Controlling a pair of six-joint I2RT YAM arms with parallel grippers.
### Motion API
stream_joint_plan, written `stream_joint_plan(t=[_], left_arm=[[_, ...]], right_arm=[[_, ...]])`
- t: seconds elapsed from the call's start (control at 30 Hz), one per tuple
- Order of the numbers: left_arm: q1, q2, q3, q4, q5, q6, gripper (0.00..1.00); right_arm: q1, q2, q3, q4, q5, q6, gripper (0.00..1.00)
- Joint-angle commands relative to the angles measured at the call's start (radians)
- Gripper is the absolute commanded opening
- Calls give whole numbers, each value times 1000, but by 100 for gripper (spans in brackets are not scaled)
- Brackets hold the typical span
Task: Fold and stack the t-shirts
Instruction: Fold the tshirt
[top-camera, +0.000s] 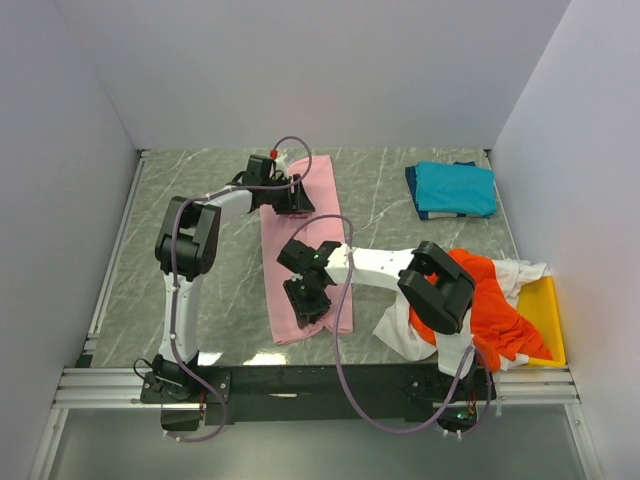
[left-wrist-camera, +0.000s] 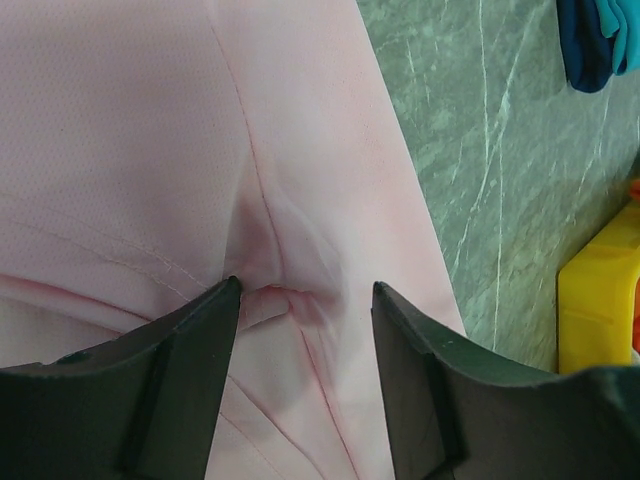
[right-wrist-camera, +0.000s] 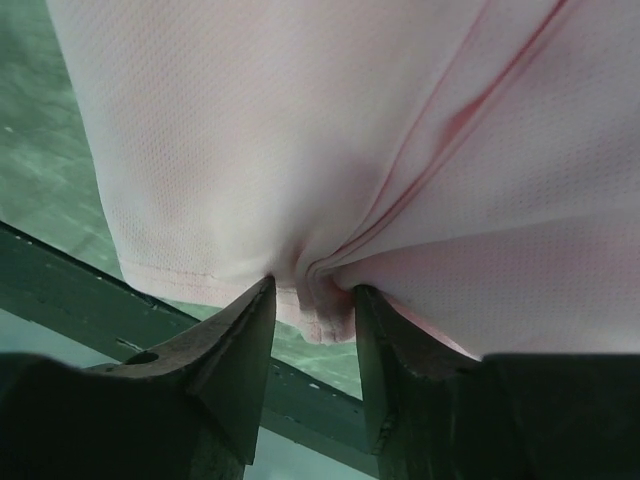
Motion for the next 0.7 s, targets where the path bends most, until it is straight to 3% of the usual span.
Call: stream_joint_plan(t=[0.0, 0.3, 0.67], left_arm=[[-13, 44, 28, -70, 16, 51, 62], [-22, 42, 43, -57, 53, 53, 62], [-42, 39, 121, -54, 79, -1, 63]], right_arm=[[25, 35, 40, -6, -5, -4, 45], [44, -19, 96, -28, -13, -41, 50], [33, -253, 114, -69, 29, -85, 60]])
